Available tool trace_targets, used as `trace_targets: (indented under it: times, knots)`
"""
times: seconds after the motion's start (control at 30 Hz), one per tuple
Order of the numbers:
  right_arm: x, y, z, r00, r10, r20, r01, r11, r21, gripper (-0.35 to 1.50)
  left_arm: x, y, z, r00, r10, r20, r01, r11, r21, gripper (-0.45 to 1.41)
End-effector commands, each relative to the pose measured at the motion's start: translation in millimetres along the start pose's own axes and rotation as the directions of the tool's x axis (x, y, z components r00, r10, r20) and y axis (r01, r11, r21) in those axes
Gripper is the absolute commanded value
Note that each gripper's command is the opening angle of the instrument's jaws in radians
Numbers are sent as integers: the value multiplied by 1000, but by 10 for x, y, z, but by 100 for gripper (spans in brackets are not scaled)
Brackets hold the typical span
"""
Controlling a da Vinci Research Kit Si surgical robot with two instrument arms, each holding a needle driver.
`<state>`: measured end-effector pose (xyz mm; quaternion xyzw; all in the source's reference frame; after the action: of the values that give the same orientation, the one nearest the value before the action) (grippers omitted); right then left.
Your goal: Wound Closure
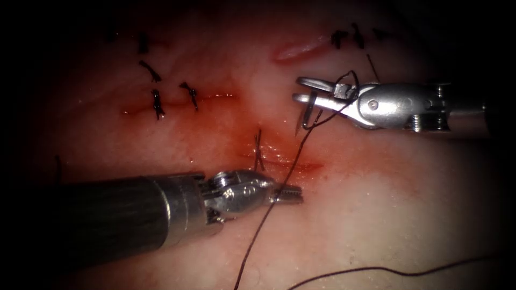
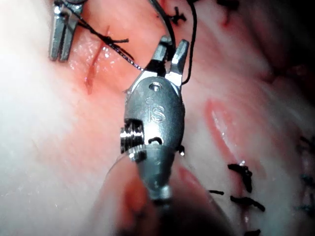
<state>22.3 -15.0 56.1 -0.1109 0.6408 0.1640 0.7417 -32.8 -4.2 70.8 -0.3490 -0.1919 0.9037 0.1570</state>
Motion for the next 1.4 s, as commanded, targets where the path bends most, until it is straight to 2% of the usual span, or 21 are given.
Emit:
trace_targets:
  times: [0.03, 0.43, 0.57, 0.6, 0.63, 0.77, 1.0, 1.4]
  knots:
    - [-12, -5, 10, 1000, -6, -3, 6, 1000, 3, -35, 2, -5, 4, 1000, -3, 2, 3, 1000, 9, 10]
    - [-28, -38, 5, 1000, -11, 5, 11, 999, 39, -35, -1, -25, -6, 999, 3, 37, -6, 997, 72, 14]
    - [-53, -60, 3, 1000, 21, 16, -22, 998, 63, -35, -3, -26, -5, 999, -1, 40, -3, 996, 92, 14]
    - [-53, -60, 3, 1000, 21, 16, -22, 998, 63, -35, -3, -26, -5, 999, -1, 40, -3, 996, 92, 14]
    - [-66, -68, -1, 998, 54, 35, -57, 996, 73, -35, -4, -25, -3, 999, 1, 44, -6, 995, 97, 14]
    - [-78, -76, -6, 995, 83, 47, -87, 993, 76, -35, -1, -15, 7, 999, 15, 48, -20, 995, 101, 14]
    - [-76, -89, -9, 993, 99, 66, -106, 989, 101, -35, 5, 4, 26, 998, 41, 49, -45, 994, 95, 16]
    - [-91, -112, -16, 990, 70, 126, -92, 979, 181, -35, 0, 3, 26, 998, 44, 51, -49, 995, 91, 21]
